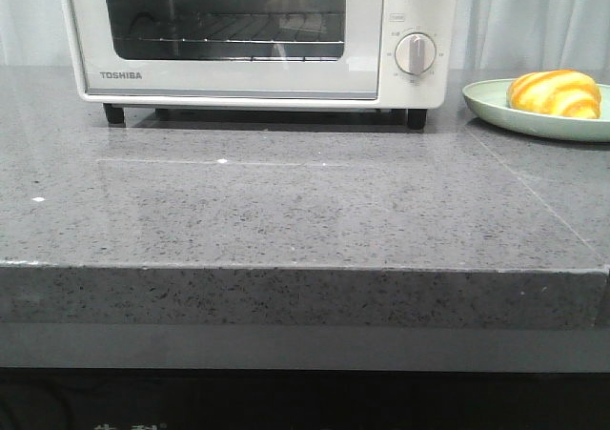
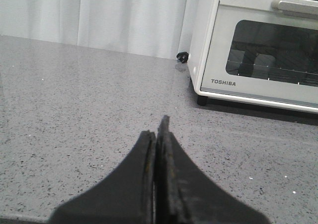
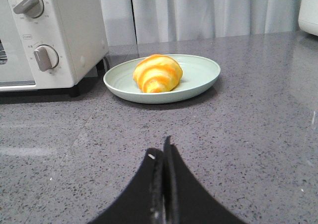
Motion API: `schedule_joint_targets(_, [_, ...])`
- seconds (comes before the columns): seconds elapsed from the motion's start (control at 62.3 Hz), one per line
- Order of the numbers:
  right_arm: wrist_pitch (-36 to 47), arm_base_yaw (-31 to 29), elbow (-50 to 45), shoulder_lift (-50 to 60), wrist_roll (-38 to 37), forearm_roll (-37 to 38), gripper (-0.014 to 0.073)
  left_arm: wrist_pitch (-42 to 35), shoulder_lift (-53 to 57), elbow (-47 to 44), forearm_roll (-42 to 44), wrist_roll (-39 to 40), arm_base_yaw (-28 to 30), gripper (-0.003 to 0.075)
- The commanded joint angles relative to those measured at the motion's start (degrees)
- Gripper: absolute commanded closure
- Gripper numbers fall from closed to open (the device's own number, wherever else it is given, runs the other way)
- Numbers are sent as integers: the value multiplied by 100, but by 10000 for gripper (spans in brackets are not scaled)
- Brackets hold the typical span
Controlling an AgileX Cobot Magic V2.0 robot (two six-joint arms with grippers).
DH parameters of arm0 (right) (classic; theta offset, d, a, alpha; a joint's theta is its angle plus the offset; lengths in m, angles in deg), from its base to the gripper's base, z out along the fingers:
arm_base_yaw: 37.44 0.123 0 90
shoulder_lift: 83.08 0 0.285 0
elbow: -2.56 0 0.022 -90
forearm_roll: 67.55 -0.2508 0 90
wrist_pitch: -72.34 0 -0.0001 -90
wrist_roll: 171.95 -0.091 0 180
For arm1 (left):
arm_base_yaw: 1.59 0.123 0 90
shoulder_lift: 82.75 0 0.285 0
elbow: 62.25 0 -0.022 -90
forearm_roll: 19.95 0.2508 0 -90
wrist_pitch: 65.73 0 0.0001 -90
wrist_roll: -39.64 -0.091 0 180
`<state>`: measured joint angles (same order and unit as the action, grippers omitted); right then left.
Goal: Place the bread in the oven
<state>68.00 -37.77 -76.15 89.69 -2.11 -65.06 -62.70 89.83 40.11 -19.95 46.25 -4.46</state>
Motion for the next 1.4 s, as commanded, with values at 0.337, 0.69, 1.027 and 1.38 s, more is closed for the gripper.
schedule_joint_targets(0.337, [487, -4, -21, 121, 47, 11, 713, -460, 112, -135, -42, -2, 9, 738])
schedule_joint_targets(0.69, [487, 7, -21, 121, 47, 11, 713, -460, 112, -135, -42, -2, 9, 738])
schedule_joint_targets(1.027, [525, 5, 208, 121, 47, 10, 713, -571, 112, 119, -49, 9, 9, 738])
schedule_joint_targets(1.38, [-3, 5, 2005, -293, 47, 144, 713, 417, -498, 2262, -55, 9, 9, 738])
